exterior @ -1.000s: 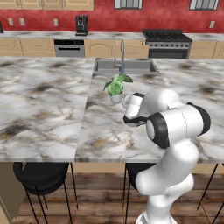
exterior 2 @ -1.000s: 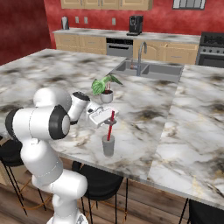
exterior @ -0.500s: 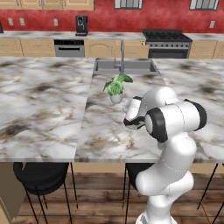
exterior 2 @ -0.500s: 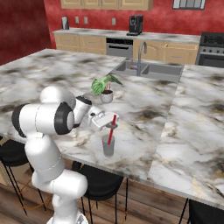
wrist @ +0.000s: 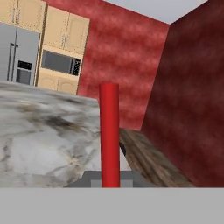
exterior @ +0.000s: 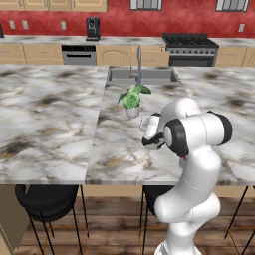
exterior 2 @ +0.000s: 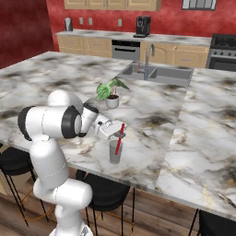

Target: Take a straw from the drawer in front and place it inside the glass cup on the dining counter.

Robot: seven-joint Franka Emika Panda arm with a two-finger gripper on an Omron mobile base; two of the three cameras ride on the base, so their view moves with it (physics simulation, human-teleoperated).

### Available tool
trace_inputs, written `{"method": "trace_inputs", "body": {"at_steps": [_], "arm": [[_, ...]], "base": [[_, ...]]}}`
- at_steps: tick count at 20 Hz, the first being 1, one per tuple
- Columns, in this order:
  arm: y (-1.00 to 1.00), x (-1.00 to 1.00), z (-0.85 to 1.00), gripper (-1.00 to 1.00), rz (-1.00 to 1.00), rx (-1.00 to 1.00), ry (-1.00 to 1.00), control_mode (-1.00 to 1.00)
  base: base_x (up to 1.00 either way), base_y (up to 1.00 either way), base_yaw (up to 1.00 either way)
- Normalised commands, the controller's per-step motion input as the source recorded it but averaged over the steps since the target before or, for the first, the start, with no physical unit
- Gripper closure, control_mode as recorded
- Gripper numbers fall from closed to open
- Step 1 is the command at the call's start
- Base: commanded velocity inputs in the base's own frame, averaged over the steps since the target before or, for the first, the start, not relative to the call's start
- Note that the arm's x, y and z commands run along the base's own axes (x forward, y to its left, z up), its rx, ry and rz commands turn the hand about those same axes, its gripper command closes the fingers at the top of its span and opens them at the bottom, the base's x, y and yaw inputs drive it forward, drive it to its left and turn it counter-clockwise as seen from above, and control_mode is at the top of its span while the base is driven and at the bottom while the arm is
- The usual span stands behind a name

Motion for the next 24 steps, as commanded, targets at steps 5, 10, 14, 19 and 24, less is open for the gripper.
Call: {"method": "trace_inputs", "body": {"at_steps": [5,10,14,19,24], "arm": [[0.02,0.0,-0.48,1.0,0.0,-0.1,-0.11,-1.0],[0.22,-0.13,-0.17,-1.0,0.0,-0.1,-0.13,-1.0],[0.16,-0.26,0.0,-1.0,0.0,-0.06,-0.13,-1.0],[0.09,-0.23,0.07,-1.0,0.0,-0.05,-0.13,-1.0],[0.11,-0.3,0.61,-1.0,-0.01,-0.04,-0.14,-1.0]], "base": [[0.0,0.0,0.0],[0.0,0.0,0.0],[0.0,0.0,0.0],[0.0,0.0,0.0],[0.0,0.0,0.0]]}}
